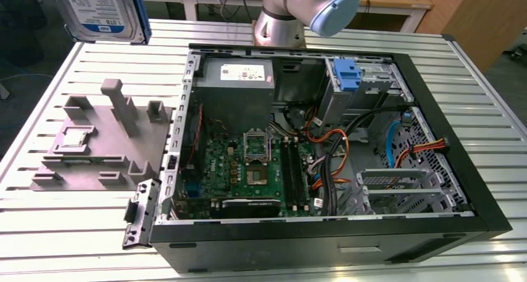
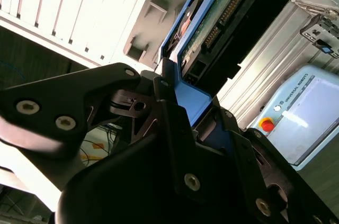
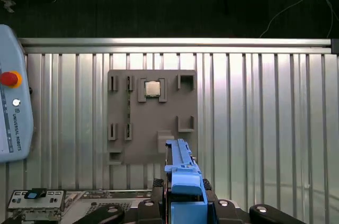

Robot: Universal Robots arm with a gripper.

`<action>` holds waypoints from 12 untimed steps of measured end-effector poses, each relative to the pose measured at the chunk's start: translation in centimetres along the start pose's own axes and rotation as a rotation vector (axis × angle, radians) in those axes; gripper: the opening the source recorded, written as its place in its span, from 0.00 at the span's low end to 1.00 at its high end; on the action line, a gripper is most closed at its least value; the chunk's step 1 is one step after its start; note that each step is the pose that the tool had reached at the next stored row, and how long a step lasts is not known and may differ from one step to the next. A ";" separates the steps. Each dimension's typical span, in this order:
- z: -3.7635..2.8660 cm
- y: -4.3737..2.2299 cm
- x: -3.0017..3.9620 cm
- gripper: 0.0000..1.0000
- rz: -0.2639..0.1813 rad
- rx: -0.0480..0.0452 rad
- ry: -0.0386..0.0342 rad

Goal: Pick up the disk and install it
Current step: 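Pick up the disk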

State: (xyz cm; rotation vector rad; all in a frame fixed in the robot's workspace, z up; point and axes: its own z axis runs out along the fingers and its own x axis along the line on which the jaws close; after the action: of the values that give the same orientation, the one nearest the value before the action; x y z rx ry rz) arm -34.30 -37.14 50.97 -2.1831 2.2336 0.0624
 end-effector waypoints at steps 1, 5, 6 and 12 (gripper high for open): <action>-0.02 -1.57 -0.04 0.36 0.000 0.0000 0.0000; -0.03 -2.13 -0.05 0.36 0.000 0.0000 0.0000; -0.03 -2.14 -0.05 0.36 0.000 0.0000 -0.0001; -0.04 -2.62 -0.06 0.36 0.000 -0.0001 -0.0001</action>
State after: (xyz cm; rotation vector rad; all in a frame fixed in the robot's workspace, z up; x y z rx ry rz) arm -31.68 -37.14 50.97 -2.1831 2.2336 0.0625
